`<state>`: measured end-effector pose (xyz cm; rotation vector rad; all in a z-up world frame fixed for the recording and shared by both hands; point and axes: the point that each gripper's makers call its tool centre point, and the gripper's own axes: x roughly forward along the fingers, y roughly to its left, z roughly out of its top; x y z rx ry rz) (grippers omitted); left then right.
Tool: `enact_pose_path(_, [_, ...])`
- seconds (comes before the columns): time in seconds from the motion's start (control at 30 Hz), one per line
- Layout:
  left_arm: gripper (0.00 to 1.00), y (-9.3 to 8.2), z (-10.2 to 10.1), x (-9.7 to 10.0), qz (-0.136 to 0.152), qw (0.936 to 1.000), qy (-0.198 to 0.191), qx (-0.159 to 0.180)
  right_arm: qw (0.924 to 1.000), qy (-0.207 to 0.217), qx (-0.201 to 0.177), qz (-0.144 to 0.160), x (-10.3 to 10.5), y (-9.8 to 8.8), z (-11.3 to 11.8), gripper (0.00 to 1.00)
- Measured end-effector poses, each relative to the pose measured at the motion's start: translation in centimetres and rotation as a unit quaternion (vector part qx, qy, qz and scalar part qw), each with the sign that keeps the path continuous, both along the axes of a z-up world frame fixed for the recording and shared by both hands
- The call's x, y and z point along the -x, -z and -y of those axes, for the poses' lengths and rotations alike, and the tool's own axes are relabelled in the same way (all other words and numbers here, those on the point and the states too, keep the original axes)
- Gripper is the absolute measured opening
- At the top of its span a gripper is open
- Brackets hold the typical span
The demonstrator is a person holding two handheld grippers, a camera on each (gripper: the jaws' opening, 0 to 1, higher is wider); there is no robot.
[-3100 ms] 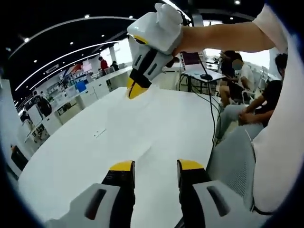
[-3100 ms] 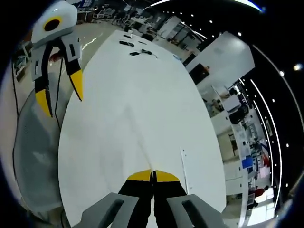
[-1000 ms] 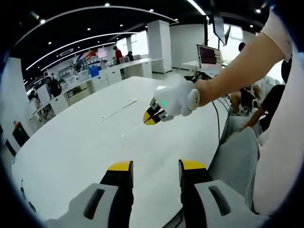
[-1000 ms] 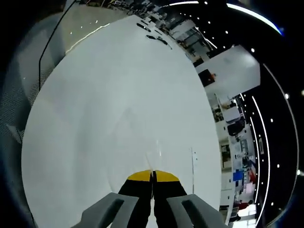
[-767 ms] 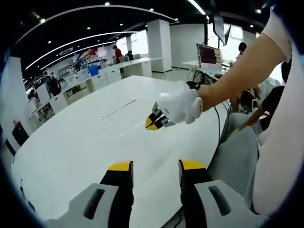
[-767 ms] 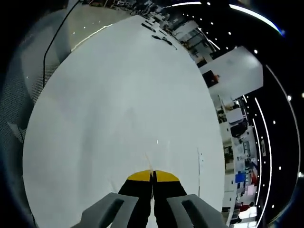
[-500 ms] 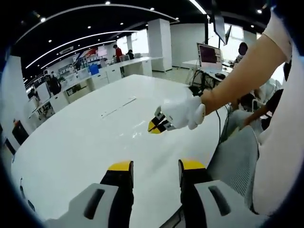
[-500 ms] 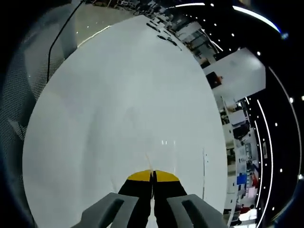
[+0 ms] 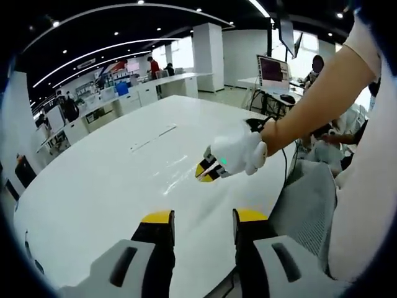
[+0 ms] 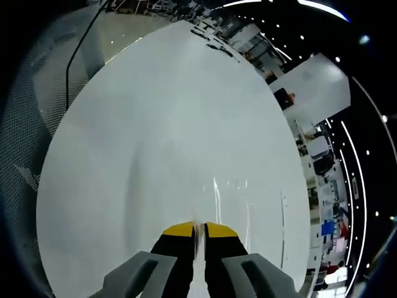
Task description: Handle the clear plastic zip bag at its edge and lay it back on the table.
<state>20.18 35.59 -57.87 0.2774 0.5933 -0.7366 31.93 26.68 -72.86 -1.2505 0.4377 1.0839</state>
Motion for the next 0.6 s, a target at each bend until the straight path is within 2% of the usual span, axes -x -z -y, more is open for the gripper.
enact_pose_path(0.6, [0.35,0.41,-0.21,0.39,-0.004,1.0000,-0.006,0.006,0.9995,0.015,0.007,-0.029,0.84,1.11,-0.01,0.08])
